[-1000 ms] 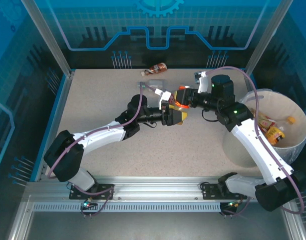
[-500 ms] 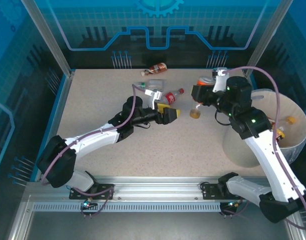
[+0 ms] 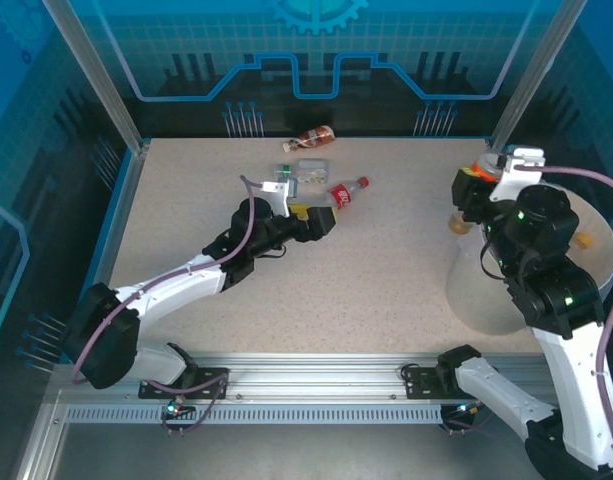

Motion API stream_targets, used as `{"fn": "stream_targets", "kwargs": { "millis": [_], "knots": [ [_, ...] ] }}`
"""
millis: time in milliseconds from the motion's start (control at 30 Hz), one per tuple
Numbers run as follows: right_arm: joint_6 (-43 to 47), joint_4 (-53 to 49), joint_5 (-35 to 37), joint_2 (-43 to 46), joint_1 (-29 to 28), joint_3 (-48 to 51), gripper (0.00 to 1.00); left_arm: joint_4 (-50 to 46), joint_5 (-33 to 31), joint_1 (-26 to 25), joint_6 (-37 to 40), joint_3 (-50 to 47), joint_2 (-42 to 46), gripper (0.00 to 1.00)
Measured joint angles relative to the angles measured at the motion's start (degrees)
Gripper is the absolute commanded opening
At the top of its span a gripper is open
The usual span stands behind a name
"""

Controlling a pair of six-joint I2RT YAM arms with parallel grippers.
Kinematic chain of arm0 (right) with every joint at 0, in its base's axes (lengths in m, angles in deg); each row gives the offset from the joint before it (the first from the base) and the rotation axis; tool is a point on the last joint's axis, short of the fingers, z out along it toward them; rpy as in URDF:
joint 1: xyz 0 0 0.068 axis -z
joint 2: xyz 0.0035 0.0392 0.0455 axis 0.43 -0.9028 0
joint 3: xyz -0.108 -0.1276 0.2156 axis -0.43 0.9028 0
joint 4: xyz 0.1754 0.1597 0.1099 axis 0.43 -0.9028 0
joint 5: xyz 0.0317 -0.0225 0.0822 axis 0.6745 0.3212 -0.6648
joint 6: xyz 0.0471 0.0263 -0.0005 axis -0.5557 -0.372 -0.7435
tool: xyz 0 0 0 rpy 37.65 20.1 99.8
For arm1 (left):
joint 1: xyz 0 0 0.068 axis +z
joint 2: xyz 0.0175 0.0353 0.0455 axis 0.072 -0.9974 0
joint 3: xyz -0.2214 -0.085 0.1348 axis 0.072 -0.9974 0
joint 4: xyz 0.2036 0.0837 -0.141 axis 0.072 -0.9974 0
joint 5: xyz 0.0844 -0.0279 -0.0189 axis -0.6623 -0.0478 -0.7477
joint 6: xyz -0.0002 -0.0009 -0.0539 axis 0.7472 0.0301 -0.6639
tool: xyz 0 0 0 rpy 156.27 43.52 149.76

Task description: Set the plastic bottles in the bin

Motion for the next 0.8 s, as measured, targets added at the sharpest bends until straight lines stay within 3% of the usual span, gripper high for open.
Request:
{"fn": "stream_targets", "kwargs": {
  "millis": [267, 400, 500, 800],
  "knots": [
    [6.6, -3.3, 14.8, 1.2, 2.0, -0.8, 0.34, -1.8, -3.1, 1.7, -2.2, -0.5, 0.1, 0.99],
    [9.5, -4.6, 19.3, 0.6, 6.9, -0.8, 0.36, -3.8, -3.7, 2.4, -3.2, -0.4, 0.1, 0.99],
    [9.7, -7.1, 18.9, -0.5, 13.7, -0.8, 0.38, -4.9, -4.0, 2.6, -3.6, -0.4, 0.1, 0.99],
    [6.8, -16.9, 7.3, -8.3, 33.4, -1.6, 0.40, -6.1, -4.0, 3.3, -5.4, -0.3, 0.1, 0.99]
  ]
}}
